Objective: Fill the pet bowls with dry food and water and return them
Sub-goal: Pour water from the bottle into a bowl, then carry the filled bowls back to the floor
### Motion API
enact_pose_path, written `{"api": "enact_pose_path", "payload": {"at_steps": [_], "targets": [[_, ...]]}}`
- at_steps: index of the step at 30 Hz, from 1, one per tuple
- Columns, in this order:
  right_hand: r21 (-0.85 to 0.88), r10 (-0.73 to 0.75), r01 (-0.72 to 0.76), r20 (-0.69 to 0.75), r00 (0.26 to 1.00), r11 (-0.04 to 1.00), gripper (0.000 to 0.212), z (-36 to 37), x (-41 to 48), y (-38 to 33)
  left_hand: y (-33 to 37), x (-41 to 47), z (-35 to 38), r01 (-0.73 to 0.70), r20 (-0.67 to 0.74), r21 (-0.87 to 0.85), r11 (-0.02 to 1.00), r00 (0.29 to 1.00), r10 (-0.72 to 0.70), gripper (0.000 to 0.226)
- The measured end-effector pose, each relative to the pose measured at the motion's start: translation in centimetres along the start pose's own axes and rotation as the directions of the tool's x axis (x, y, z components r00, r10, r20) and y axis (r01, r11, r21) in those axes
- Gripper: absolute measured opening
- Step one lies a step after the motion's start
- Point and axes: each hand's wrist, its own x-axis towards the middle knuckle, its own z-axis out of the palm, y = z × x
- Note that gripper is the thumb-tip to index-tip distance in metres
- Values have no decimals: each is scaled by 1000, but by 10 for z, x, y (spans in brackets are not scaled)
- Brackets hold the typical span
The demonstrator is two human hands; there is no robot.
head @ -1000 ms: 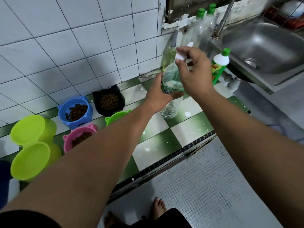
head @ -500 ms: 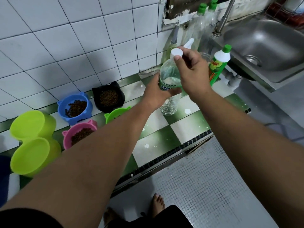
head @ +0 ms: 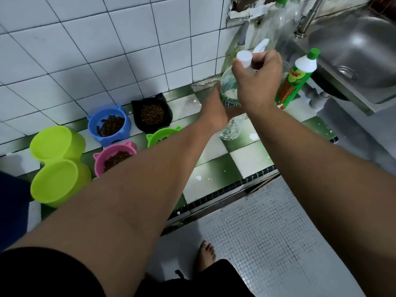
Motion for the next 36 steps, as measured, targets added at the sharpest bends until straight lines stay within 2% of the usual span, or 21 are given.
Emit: {"api": "enact_pose_path", "payload": {"at_steps": [2,3,6,9,12,16,18,23,26,29,31,34,36], "targets": [[-5,8,-8,-9,1000,1000,29,-1,-2,-2,1,-1,-4,19,20,104,994,1000,-21,77],[-10,12,-12,-11,1000,1000,31,-2,-5,-3,2,-4,-4,69,37,35,997,997,-70,80],[-57,1,-3,-36,999,998,48,-3,-15,-7,0,-10,-16,107,81,-25,994,991,-105,104],[-168,-51,34,-98,994,985,68,-6,-34,-16,-10,-22,-37,151,55,-45,987,987,-149,116],[-230,-124,94,-120,985,969,70,-1,-60,-28,-34,-41,-66,154,-40,-73,985,987,-157,103],[-254,-178,156,-65,982,954,67,19,-90,-38,-66,-73,-106,214,-141,-106,971,964,-227,85],[-220,-192,183,-22,981,958,63,32,-104,-44,-79,-91,-124,225,-191,-126,966,950,-246,72],[-106,-218,234,139,966,966,47,67,-145,-49,-102,-132,-162,246,-298,-157,956,911,-284,60],[-58,-87,110,310,947,992,48,88,-160,-29,-122,-159,-179,318,-374,-119,941,863,-339,55],[-197,170,-83,481,860,977,56,99,-168,-1,-147,-183,-187,420,-479,-79,904,780,-404,53],[-314,318,-167,530,786,935,64,101,-171,20,-163,-196,-187,491,-512,-74,868,728,-456,54],[-432,465,-239,554,690,870,78,102,-173,41,-180,-206,-185,559,-545,-81,825,669,-506,58],[-481,518,-258,552,654,838,74,102,-173,49,-188,-207,-182,608,-537,-131,783,621,-572,67]]}}
